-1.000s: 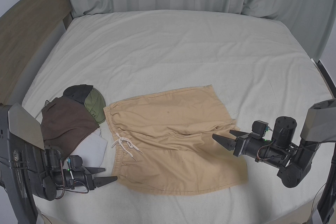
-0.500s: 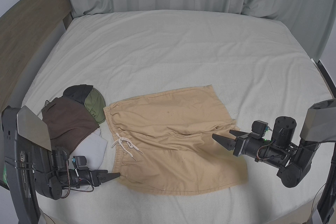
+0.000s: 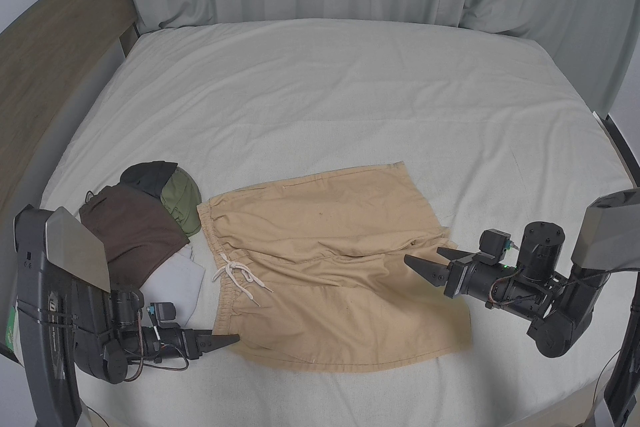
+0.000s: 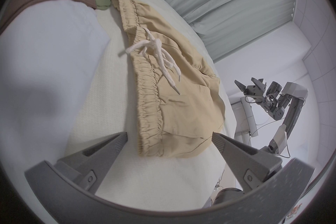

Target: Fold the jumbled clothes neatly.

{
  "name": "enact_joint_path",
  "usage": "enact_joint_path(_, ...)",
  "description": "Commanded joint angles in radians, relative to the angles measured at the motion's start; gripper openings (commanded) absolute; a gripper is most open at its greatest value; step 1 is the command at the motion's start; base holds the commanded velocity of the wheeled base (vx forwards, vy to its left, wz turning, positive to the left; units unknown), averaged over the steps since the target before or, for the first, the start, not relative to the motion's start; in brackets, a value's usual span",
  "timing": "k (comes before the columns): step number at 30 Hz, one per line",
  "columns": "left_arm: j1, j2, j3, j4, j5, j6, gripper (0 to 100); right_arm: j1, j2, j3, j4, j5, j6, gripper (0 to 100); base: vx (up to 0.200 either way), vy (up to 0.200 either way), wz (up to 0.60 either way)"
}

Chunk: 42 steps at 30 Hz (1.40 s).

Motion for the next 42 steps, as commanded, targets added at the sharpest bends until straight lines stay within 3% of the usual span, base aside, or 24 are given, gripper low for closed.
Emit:
enact_joint_path(1,-0.025,0.004,-0.011,-0.001,0.003,-0.021,100,0.000,0.000,0.000,-0.001,0.000,0.000,100,0.000,0.000,0.00)
enact_joint_path(13,-0.037,0.006,-0.028,-0.001,0.036,-0.033,100,0.000,0.000,0.000,-0.001,0.000,0.000,100,0.000,0.000,0.00)
enact_joint_path(14,-0.037,0.006,-0.028,-0.001,0.036,-0.033,0,0.000,0.000,0.000,-0.001,0.000,0.000,100,0.000,0.000,0.00)
enact_joint_path(26,-0.034,0.012,-0.026,-0.001,0.035,-0.024,0,-0.004,0.017,0.026,0.001,0.003,-0.006,100,0.000,0.000,0.00)
enact_joint_path(42,-0.034,0.020,-0.028,-0.001,0.035,-0.021,0,-0.053,0.098,0.181,0.003,0.085,-0.097,100,0.000,0.000,0.00)
